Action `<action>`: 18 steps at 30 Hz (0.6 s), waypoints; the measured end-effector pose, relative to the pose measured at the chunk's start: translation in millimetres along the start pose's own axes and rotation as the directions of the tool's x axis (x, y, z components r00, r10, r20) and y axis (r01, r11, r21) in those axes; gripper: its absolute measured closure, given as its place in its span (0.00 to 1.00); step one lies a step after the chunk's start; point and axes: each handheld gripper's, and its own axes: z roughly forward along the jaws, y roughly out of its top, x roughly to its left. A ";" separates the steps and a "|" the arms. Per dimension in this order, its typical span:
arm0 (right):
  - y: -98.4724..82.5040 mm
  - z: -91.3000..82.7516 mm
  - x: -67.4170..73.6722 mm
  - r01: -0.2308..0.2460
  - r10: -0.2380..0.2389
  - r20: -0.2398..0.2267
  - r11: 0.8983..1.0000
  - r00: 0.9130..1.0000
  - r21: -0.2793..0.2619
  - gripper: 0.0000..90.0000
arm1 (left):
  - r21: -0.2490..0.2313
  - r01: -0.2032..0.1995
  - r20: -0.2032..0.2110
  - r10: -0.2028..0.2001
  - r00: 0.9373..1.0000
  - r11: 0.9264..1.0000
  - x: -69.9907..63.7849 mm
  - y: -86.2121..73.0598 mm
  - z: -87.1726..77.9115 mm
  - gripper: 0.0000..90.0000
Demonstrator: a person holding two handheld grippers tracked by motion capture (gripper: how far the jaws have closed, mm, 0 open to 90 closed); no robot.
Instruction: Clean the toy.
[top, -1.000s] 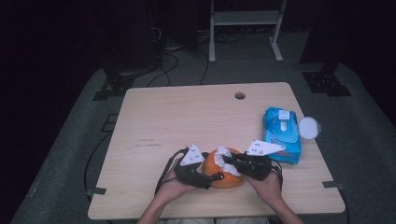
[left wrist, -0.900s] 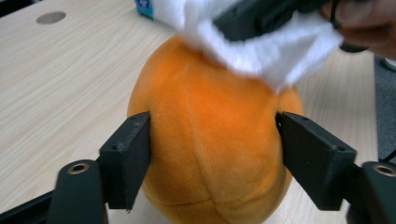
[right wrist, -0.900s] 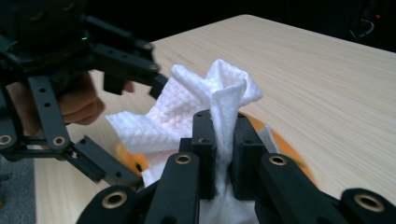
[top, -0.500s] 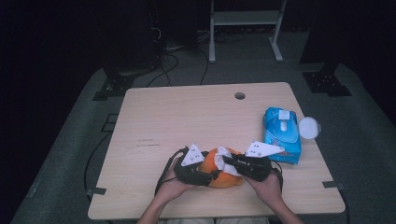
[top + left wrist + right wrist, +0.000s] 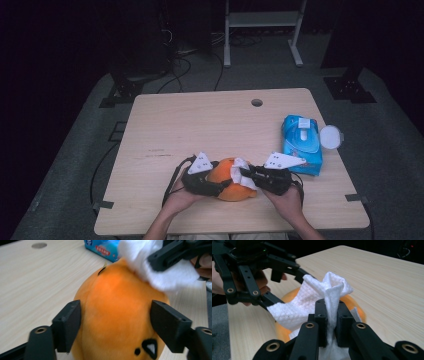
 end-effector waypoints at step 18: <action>-17.3 -5.6 -13.8 -0.061 0.061 0.011 0.998 0.998 0.031 0.90 | 0.000 0.079 -0.003 -0.079 0.997 0.997 18.0 -11.5 -6.0 0.33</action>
